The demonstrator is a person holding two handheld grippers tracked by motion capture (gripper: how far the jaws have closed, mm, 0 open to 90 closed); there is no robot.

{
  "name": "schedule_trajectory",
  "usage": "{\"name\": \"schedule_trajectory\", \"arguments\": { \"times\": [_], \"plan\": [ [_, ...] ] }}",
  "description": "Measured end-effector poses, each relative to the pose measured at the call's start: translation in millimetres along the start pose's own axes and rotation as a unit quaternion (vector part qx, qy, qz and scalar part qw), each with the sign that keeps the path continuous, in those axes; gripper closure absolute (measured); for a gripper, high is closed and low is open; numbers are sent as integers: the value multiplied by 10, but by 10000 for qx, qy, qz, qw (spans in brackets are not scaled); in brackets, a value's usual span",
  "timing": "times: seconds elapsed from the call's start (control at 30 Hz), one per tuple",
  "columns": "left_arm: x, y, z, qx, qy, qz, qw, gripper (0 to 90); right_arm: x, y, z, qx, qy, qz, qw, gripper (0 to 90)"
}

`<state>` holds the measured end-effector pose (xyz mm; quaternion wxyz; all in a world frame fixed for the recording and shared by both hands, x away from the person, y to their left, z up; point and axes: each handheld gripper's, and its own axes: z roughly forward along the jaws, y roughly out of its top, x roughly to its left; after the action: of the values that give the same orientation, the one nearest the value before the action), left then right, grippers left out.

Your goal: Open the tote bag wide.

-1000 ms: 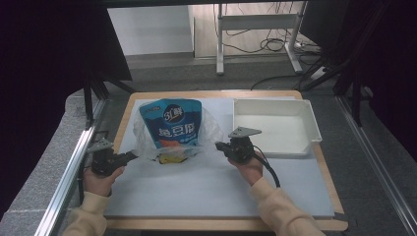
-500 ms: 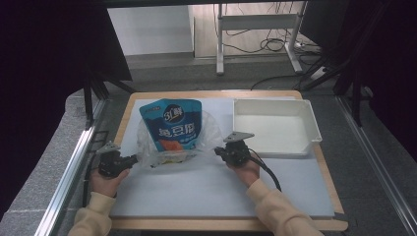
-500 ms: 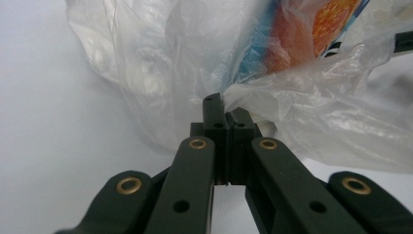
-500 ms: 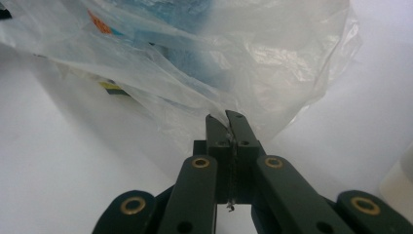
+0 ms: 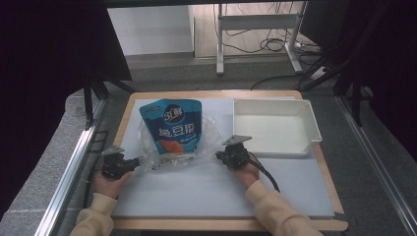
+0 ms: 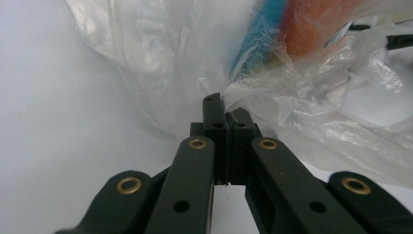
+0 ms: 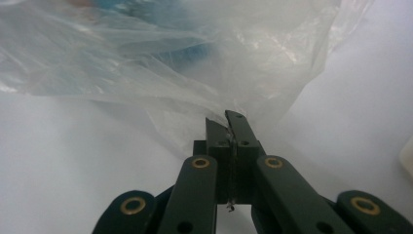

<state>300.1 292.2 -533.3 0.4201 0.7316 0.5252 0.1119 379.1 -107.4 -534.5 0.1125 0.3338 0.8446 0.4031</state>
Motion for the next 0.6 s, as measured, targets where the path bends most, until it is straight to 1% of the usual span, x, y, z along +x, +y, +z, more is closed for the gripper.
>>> {"name": "schedule_trajectory", "arguments": {
  "times": [0.17,0.27,0.33,0.47,0.53,0.6],
  "plan": [
    [-16,-14,56,123,7,36,9999,897,7,-13,9,60,-50,-17,10000,888],
    [-7,-36,68,135,-16,-10,9999,898,6,-28,11,80,-62,-7,9999,888],
    [3,-60,76,181,37,9,9998,898,14,-28,10,82,-77,-20,9999,888],
    [15,-96,104,240,70,-20,9997,898,20,-31,10,75,-105,-75,9999,888],
    [9,-116,139,314,64,16,9995,897,23,-33,10,73,-119,-98,9999,888],
    [8,-132,160,304,44,34,9995,897,31,-34,11,63,-127,-109,9998,888]
  ]
}}
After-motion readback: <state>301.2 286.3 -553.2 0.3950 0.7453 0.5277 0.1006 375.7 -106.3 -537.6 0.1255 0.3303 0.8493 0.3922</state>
